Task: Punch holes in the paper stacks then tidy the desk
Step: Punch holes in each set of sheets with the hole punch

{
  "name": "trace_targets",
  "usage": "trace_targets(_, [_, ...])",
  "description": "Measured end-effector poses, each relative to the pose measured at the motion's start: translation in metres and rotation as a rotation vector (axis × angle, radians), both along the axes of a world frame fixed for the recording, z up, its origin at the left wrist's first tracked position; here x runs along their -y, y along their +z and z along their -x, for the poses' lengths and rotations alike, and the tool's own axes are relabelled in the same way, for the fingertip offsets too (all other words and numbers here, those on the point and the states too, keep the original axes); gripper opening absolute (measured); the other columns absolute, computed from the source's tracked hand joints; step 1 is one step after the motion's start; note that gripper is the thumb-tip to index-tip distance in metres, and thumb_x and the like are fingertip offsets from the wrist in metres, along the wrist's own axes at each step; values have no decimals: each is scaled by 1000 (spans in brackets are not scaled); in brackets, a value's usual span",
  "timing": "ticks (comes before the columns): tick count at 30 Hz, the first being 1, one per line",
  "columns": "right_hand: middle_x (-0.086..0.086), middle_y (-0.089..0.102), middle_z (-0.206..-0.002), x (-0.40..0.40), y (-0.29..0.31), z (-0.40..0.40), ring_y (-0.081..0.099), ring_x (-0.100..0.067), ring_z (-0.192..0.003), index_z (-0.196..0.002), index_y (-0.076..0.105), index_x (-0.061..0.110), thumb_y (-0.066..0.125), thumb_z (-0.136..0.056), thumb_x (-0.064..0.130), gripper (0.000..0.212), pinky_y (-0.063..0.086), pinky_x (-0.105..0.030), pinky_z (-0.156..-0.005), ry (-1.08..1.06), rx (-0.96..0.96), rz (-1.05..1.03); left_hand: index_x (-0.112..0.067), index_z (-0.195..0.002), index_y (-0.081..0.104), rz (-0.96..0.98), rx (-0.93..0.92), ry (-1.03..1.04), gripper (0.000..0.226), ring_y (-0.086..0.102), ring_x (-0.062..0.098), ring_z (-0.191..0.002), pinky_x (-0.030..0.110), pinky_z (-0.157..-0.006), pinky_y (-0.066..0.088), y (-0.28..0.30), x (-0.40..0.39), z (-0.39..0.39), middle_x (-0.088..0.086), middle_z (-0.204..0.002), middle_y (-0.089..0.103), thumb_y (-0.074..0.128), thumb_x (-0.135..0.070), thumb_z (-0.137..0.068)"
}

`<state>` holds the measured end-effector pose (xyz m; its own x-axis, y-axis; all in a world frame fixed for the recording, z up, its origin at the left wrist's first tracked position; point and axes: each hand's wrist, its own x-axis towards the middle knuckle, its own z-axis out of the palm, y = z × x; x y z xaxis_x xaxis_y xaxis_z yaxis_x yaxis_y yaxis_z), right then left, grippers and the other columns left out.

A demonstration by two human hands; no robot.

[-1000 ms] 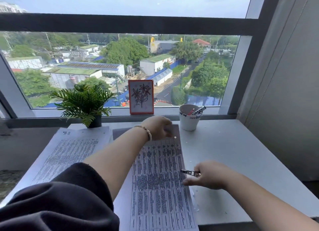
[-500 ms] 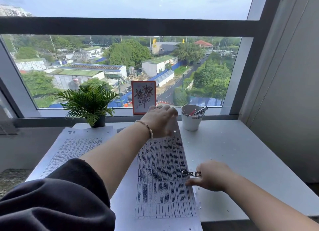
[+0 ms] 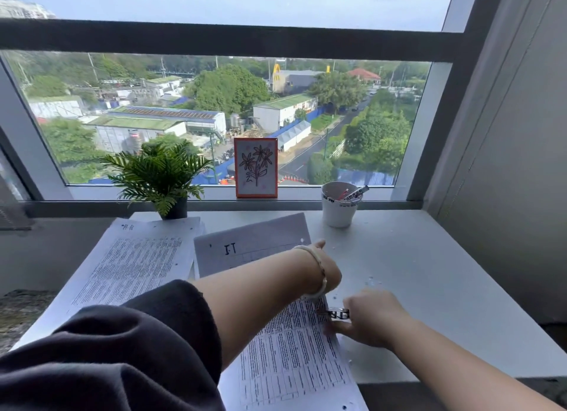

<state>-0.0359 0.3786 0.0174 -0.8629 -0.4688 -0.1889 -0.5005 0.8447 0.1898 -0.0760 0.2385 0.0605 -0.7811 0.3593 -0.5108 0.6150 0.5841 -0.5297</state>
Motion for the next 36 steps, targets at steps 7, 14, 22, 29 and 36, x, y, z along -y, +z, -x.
trace_targets(7, [-5,68,-106,3,-1,-4,63,-27,-98,-93,61,19,34,-76,85,74,39,-32,-66,-31,-7,-4,-15,-123,57,-55,35,-52,30,42,22,-131,51,-117,5,13,-12,-20,1,-134,55,54,-21,-94])
trace_targets(14, [-5,66,-106,4,13,-7,61,-26,-98,-87,51,20,37,-78,82,65,39,-33,-68,-72,81,46,-19,-91,60,-79,-11,-85,3,58,22,-101,41,-111,20,29,-8,-37,0,-91,60,58,-17,-89])
trace_targets(22, [-1,53,-72,6,26,-17,51,-25,-73,-79,56,16,45,-72,85,70,29,-27,-50,-66,142,1,-19,-75,54,-148,-68,-102,12,50,20,-78,37,-104,29,29,2,-35,-1,-79,53,62,-17,-84])
trace_targets(29, [-4,59,-77,-13,28,-21,52,-25,-70,-89,63,8,48,-62,90,88,33,-30,-53,-63,227,-10,-15,-88,64,-219,-167,-40,9,54,24,-99,26,-71,24,54,32,-27,3,-94,62,55,-13,-90])
trace_targets(36, [-2,53,-70,-13,28,-28,50,-26,-71,-87,62,10,46,-67,88,83,31,-28,-53,-24,233,-10,-19,-86,68,-290,-202,15,6,56,23,-80,30,-83,41,68,51,-11,-3,-72,58,62,-20,-86])
